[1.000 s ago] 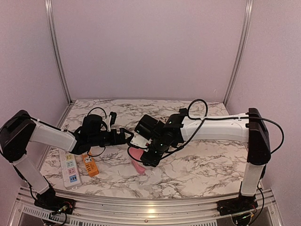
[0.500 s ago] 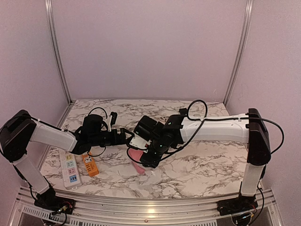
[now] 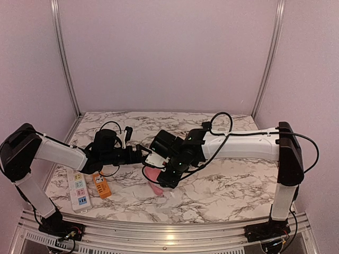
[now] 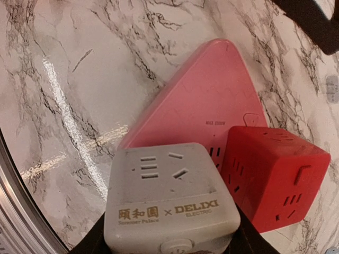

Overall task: Insert the plug
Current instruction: Insert the plug into the socket slot.

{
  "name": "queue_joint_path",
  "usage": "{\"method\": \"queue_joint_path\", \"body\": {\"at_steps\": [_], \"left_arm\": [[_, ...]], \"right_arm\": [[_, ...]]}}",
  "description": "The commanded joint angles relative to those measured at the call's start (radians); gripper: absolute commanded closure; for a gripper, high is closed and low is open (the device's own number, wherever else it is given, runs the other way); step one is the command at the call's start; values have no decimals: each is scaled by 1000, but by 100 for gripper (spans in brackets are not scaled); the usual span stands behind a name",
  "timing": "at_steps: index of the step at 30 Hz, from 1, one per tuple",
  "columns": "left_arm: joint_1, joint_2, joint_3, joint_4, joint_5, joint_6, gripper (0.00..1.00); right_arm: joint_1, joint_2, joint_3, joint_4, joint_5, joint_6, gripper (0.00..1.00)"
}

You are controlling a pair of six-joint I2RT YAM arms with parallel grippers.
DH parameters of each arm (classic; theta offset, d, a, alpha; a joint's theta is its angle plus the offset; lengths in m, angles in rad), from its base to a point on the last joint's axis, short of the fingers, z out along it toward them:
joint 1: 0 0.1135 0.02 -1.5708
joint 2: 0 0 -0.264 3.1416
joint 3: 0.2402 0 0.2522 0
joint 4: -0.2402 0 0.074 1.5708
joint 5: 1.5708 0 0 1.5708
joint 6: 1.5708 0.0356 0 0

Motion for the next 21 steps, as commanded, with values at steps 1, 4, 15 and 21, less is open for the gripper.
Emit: {"method": "queue_joint_path", "body": {"at_steps": [1, 4, 15, 21], "left_arm": [[-6, 10, 13, -4, 5, 4, 1], [-6, 12, 14, -4, 5, 5, 1], [-6, 18, 13, -3, 5, 10, 1], [-6, 14, 5, -4, 0, 15, 1]], "right_arm": [[11, 21, 44, 0, 12, -14, 74], [11, 29, 47, -10, 9, -13, 74], [10, 64, 73, -53, -5, -26, 74], [10, 81, 96, -76, 14, -8, 75]]}}
